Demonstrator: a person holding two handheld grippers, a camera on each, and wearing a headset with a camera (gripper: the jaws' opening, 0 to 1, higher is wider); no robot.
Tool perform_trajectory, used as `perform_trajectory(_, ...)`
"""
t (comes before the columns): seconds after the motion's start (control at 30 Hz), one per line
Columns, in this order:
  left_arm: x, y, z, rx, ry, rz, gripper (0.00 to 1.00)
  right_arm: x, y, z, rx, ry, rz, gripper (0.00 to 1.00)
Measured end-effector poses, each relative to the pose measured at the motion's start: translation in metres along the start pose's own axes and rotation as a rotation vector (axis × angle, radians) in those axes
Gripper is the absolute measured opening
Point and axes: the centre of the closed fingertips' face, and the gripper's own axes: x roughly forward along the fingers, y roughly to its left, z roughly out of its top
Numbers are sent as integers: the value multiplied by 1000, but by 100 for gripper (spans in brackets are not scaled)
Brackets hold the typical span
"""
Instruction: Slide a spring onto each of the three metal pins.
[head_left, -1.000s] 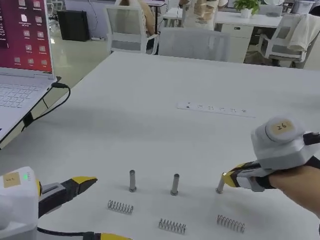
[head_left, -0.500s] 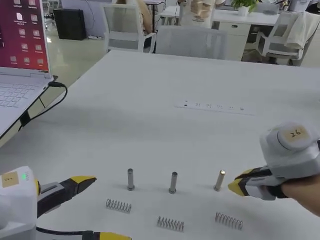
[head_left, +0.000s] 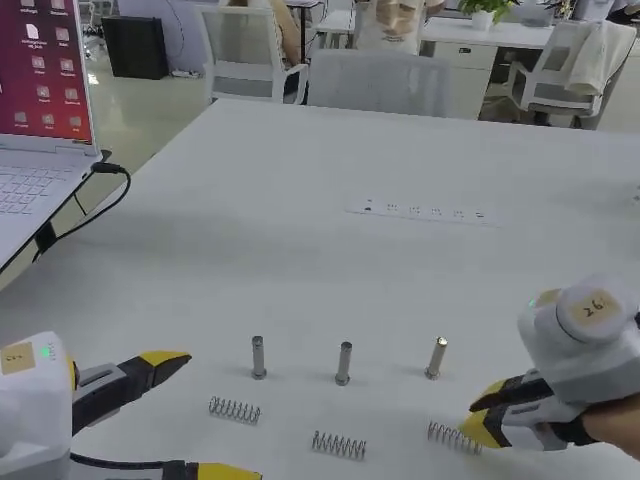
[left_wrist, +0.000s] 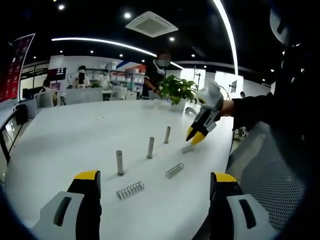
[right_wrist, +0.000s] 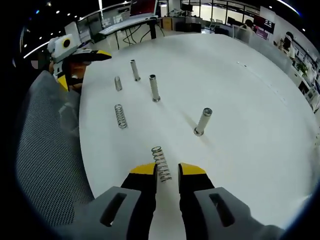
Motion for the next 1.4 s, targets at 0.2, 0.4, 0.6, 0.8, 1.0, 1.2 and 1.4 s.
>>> perform_trajectory(0.2,0,-1,0,2,2,-4,87,6,3,-11,-47,49,15,15)
perform_trajectory(0.4,-1,-1,0,1,1,-2,87,8,4,-15,-74,74,29,13)
perform_trajectory(0.6,-2,-1,0,1,1,-4,87,11,6,-17,-114,96,33,11)
perform_trajectory(0.8,-3,0,0,-4,-2,-2,86,12,6,-20,-172,117,30,9)
perform_trajectory(1.0,-2,-1,-1,-4,0,-6,86,12,5,-20,-179,114,30,8)
perform_trajectory(1.2,-2,-2,-1,-3,3,-14,84,8,8,-13,-165,86,24,8)
perform_trajectory(1.4,-2,-7,2,-29,-6,-47,80,0,16,-1,-179,63,37,8)
